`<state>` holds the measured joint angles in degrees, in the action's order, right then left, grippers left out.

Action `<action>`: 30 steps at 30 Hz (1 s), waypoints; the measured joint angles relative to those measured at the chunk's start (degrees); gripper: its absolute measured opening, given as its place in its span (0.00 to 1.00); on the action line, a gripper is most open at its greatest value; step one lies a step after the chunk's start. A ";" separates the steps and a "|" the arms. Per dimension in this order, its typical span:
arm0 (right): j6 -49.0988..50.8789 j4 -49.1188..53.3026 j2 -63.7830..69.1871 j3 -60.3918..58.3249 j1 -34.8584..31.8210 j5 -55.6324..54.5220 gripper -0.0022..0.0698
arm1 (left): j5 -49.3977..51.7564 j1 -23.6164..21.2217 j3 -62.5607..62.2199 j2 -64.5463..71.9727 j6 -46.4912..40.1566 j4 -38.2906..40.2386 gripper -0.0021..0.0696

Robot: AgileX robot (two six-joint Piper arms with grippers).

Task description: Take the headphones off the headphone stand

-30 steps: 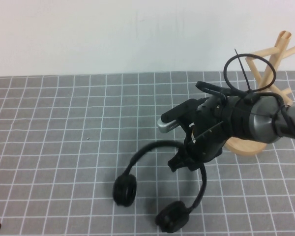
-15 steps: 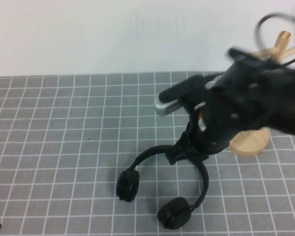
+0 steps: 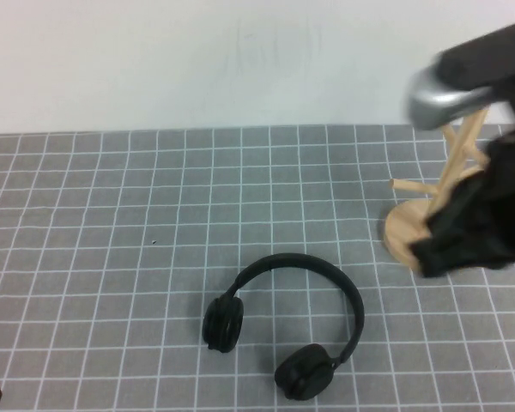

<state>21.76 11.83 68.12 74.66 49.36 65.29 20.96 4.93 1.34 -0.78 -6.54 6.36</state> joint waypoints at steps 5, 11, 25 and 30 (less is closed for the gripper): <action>-0.16 1.14 -4.84 0.00 0.04 3.39 0.02 | 0.00 0.00 0.00 0.00 0.00 0.00 0.02; -0.38 5.65 -7.77 0.00 0.04 6.52 0.02 | 0.00 0.00 0.00 0.00 0.00 0.00 0.02; -24.41 -10.70 -24.90 -30.12 -29.82 -19.01 0.02 | 0.00 0.00 0.00 0.00 0.00 0.00 0.02; -29.59 -13.58 -37.96 -49.06 -44.04 -35.61 0.02 | 0.00 0.00 0.00 0.00 0.00 0.00 0.02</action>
<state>-7.84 -1.76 30.15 25.60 5.32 29.68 20.96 4.93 1.34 -0.78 -6.54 6.36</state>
